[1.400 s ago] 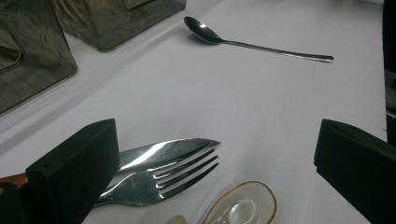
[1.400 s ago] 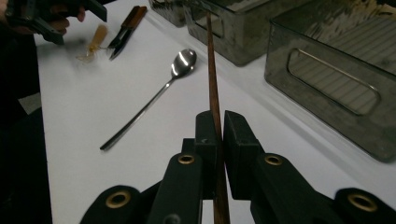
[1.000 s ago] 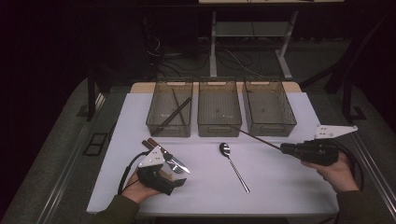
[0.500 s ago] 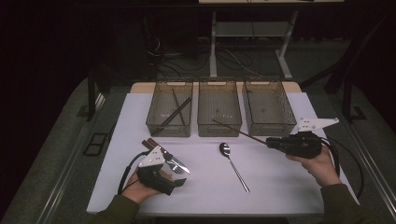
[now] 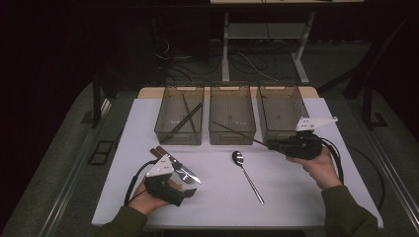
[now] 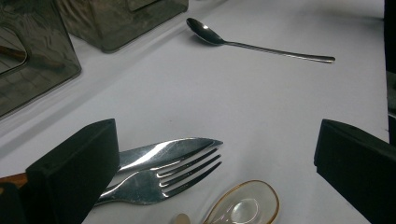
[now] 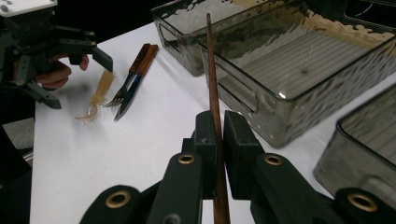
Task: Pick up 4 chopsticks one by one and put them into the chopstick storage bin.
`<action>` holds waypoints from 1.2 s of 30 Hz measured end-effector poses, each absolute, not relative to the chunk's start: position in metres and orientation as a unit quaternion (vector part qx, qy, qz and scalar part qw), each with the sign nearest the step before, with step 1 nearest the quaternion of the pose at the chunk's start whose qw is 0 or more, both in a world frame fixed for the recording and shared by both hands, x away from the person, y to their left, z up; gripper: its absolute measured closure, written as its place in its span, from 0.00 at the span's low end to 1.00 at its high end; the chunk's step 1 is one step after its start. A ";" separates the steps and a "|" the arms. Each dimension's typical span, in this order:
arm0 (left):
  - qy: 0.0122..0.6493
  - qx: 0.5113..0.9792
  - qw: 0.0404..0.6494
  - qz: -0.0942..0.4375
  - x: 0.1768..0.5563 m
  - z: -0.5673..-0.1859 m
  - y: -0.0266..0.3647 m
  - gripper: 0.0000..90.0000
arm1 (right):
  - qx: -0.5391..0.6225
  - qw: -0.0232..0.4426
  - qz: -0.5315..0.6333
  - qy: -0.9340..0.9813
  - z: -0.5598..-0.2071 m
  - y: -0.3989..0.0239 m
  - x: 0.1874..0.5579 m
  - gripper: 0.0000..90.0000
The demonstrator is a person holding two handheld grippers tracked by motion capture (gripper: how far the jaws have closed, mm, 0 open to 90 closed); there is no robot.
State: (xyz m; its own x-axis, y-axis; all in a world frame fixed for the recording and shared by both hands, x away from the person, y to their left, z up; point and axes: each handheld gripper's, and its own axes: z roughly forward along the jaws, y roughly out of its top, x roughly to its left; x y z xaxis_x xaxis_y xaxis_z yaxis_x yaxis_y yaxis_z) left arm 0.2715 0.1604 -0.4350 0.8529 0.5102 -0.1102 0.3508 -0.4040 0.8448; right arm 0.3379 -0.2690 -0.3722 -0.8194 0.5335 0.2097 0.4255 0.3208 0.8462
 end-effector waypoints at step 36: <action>0.254 0.834 0.483 0.081 0.272 -0.435 0.160 0.00 | 0.332 0.091 0.475 0.810 -0.352 -0.178 0.392 0.94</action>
State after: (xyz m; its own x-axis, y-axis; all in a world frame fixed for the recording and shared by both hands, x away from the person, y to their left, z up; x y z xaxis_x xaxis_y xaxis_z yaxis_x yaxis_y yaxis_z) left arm 0.2719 0.1599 -0.4345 0.8582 0.5014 -0.1104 0.3449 -0.4037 0.8474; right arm 0.3920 -0.1777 -0.3522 -0.7624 0.6248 0.1685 0.4521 0.3279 0.8295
